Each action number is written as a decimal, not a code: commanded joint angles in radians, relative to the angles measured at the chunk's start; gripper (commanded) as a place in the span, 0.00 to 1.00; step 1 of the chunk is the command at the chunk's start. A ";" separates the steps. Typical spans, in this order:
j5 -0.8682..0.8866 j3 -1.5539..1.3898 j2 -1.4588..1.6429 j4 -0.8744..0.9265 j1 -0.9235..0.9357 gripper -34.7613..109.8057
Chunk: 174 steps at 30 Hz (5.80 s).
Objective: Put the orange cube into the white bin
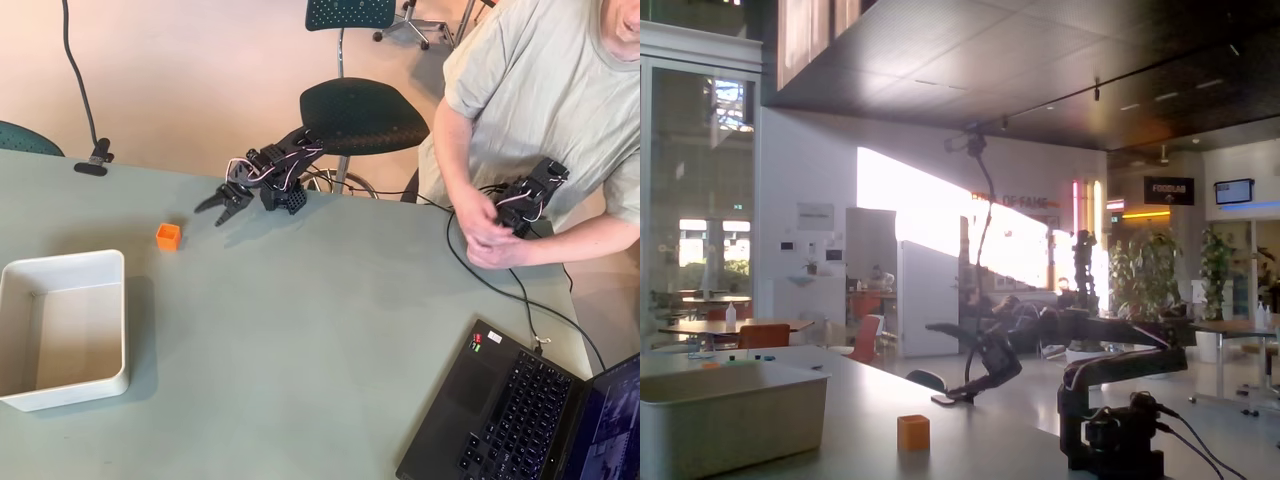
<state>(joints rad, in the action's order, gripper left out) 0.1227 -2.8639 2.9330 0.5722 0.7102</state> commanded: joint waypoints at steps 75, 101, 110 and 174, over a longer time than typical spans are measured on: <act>0.684 2.036 -1.963 1.137 0.153 0.74; 0.684 2.071 -2.141 1.137 0.097 0.74; 0.686 2.069 -2.145 1.088 0.100 0.74; 0.683 2.072 -2.187 1.039 0.132 0.46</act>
<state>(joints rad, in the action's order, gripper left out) 0.8038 -0.8268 0.7240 1.6183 0.8345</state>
